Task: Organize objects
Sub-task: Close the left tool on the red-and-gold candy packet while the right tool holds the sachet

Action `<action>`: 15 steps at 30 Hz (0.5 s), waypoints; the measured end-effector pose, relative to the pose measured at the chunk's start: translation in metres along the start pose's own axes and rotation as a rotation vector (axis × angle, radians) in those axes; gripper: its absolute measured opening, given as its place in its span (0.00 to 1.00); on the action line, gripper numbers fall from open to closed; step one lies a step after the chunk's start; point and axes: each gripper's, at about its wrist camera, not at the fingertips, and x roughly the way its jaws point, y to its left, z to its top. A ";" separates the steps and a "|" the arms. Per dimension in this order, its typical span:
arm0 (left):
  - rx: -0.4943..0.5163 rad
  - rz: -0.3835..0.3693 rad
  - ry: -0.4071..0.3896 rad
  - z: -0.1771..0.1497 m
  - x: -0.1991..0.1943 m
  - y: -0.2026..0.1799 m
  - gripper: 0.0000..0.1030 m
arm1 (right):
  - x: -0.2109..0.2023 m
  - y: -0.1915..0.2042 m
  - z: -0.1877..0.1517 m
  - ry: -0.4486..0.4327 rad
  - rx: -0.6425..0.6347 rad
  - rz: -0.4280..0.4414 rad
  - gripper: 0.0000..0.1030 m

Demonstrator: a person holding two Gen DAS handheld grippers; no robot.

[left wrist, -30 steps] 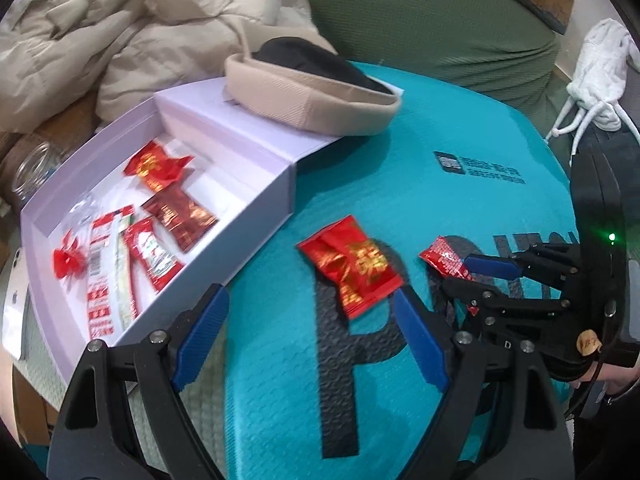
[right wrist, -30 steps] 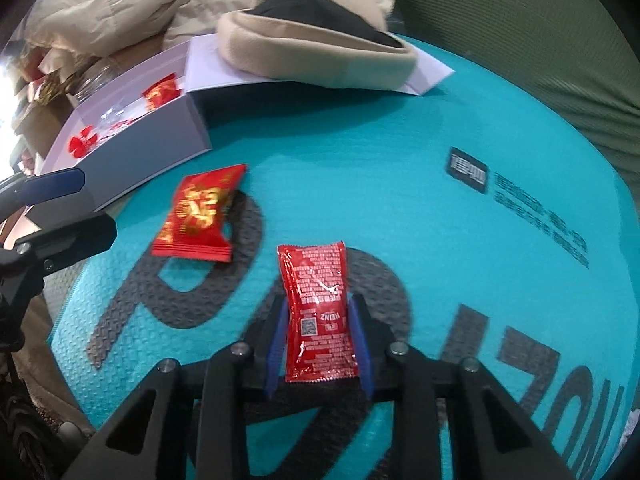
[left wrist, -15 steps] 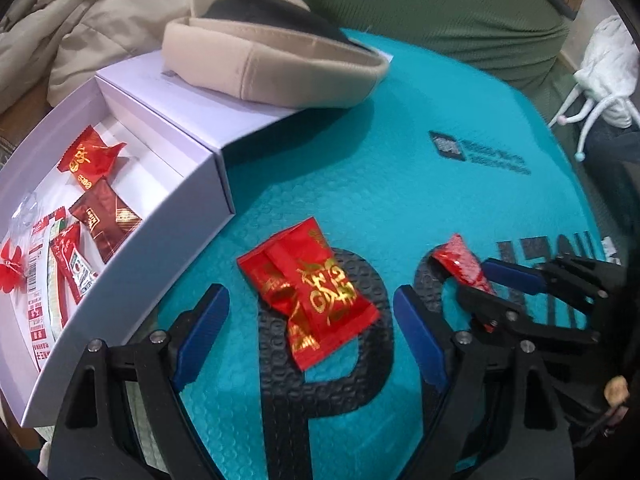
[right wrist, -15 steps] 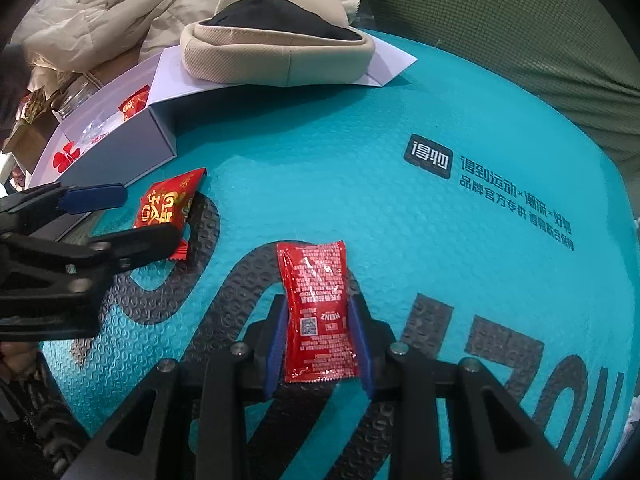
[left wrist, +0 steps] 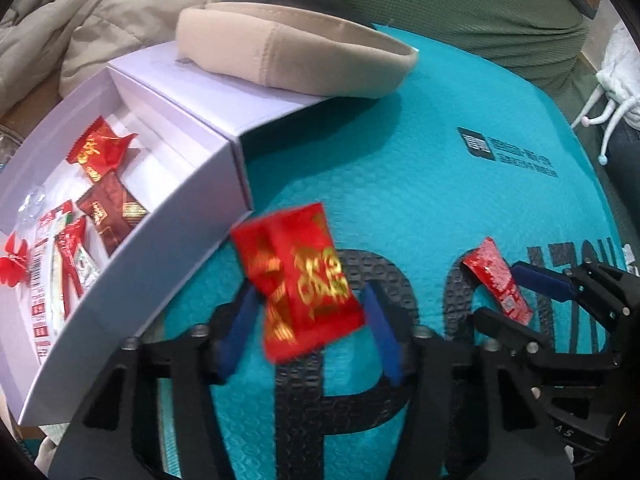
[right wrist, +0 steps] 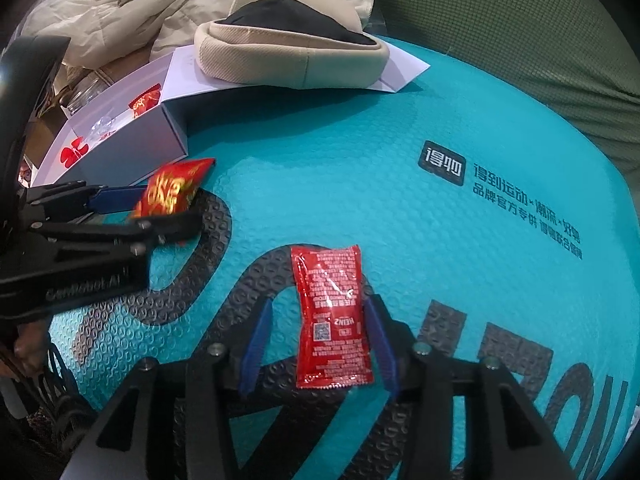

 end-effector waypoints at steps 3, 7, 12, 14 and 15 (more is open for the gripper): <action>0.026 -0.021 -0.005 -0.003 -0.002 -0.003 0.44 | -0.002 0.001 0.000 -0.005 -0.016 -0.020 0.24; 0.044 -0.069 -0.003 -0.012 -0.009 -0.005 0.44 | -0.003 0.004 0.000 0.005 -0.014 0.002 0.22; 0.070 -0.083 0.016 -0.030 -0.019 0.007 0.44 | -0.005 0.022 -0.006 0.007 -0.072 0.058 0.22; 0.080 -0.079 0.024 -0.039 -0.024 0.016 0.44 | -0.007 0.031 -0.008 0.014 -0.095 0.081 0.22; 0.073 -0.083 0.029 -0.044 -0.027 0.019 0.44 | -0.008 0.035 -0.009 0.016 -0.105 0.091 0.22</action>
